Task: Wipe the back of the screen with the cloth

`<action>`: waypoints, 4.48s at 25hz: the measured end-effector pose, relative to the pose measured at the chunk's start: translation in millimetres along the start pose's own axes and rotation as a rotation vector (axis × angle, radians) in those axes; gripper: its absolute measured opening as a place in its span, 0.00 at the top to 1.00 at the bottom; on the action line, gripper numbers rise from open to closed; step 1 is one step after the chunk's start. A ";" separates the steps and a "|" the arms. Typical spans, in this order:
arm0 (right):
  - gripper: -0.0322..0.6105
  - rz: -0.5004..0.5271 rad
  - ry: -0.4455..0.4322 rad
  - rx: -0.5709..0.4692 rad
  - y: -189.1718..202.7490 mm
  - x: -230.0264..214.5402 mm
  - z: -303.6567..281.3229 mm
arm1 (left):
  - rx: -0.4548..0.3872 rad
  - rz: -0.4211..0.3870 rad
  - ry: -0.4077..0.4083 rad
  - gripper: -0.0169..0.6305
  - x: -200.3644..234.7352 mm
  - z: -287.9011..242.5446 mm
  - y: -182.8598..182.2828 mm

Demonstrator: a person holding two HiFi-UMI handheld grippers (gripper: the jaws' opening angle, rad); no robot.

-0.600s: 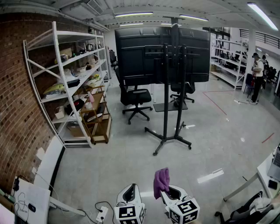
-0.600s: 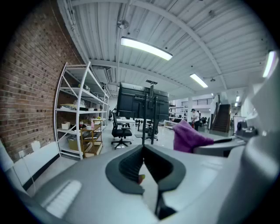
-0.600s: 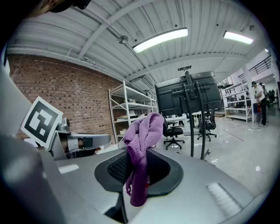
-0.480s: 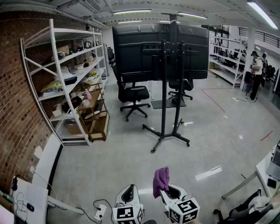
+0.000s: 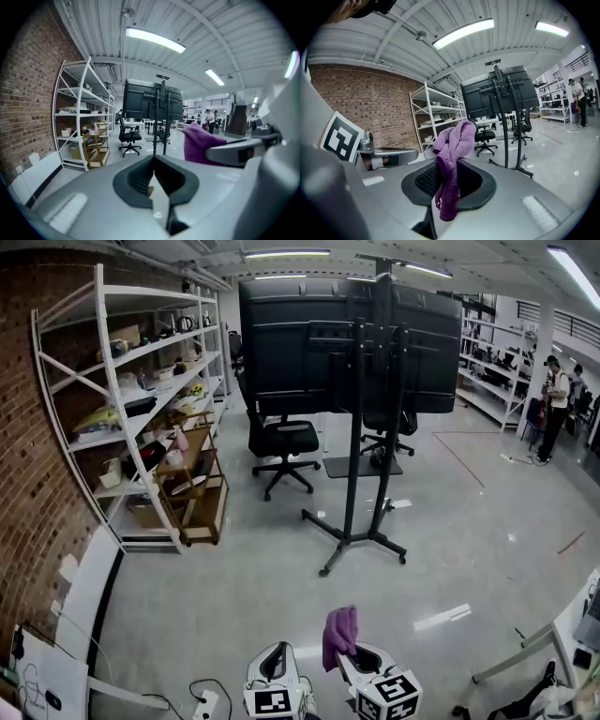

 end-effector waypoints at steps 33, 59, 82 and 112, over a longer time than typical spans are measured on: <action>0.85 0.166 -0.011 -0.064 -256.2 -335.6 -510.1 | -0.047 0.069 0.005 0.96 148.2 -579.2 -256.6; 0.85 1.274 0.477 -0.514 -814.9 -305.8 -739.5 | -0.483 -0.225 -0.032 0.96 323.6 -754.8 -777.5; 0.85 1.484 0.602 -0.186 -662.5 -326.1 -827.6 | -0.411 -0.163 0.136 0.96 344.7 -824.4 -630.5; 0.85 1.177 0.332 0.102 -397.1 -349.6 -823.9 | -0.121 -0.108 0.132 0.96 289.3 -850.0 -396.3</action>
Point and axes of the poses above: the fingertips, and each gripper's own axes: z backward along the fingers, x to its left, y out of its underside, the point moved 10 cm from there along z, backward along the fingers, and after that the axes turned 3 degrees about z, right-handed, at the moved point
